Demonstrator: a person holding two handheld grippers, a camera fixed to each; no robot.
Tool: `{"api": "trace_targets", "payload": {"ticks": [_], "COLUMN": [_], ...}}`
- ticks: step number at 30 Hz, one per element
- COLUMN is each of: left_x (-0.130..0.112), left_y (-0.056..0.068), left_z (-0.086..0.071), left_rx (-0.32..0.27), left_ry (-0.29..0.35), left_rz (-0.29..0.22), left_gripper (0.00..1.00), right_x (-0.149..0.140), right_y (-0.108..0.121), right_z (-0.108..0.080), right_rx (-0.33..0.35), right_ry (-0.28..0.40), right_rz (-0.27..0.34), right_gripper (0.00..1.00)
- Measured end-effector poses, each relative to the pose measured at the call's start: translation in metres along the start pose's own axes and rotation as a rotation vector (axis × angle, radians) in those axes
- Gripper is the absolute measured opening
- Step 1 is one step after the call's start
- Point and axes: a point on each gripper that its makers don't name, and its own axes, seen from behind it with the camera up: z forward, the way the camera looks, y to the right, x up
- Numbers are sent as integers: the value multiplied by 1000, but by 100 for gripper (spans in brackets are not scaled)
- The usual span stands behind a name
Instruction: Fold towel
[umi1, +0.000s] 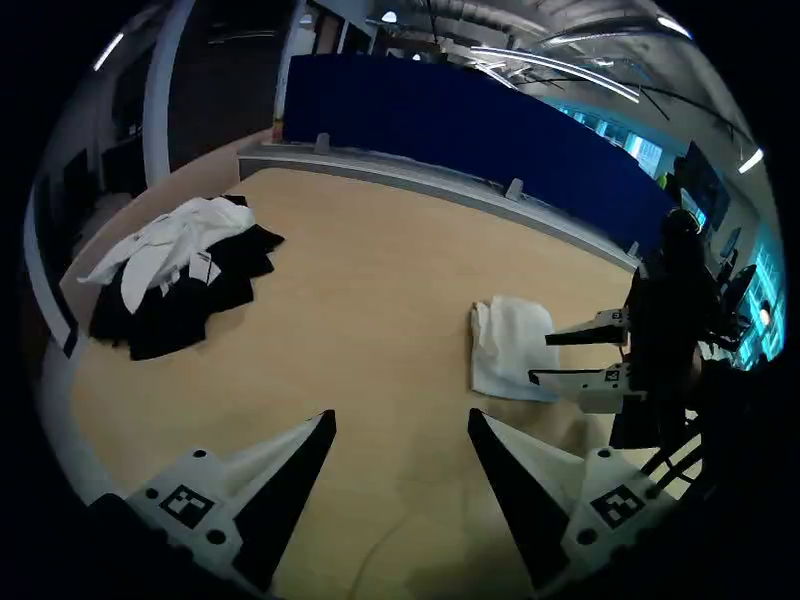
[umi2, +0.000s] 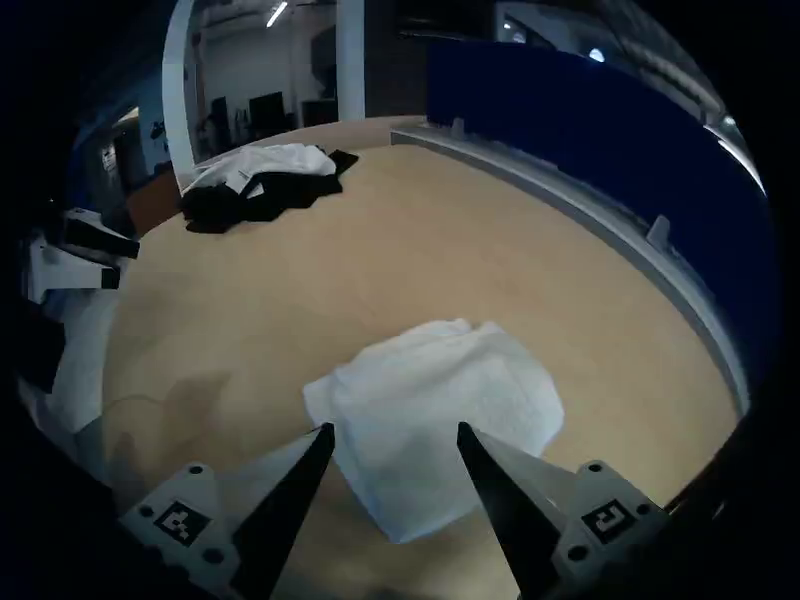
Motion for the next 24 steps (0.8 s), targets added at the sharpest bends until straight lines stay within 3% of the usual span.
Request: {"api": "trace_targets", "payload": {"ticks": [16,18,24], "left_x": [-1,-1,-2], "left_y": [10,11,13], "left_z": [2,2,2], "left_rx": [-8,-9,-12], "left_ry": [-1,-2,-3], "left_rz": [8,9,8], "left_gripper": [98,98,98], "right_x": [-58,-64,-75], "right_y": [10,9,6], "right_z": [-22,-23,-20], "right_rx": [-70,-72,-69], "right_ry": [-56,-64,-72], "right_rz": [88,94,120], "right_gripper": [95,93,70]}}
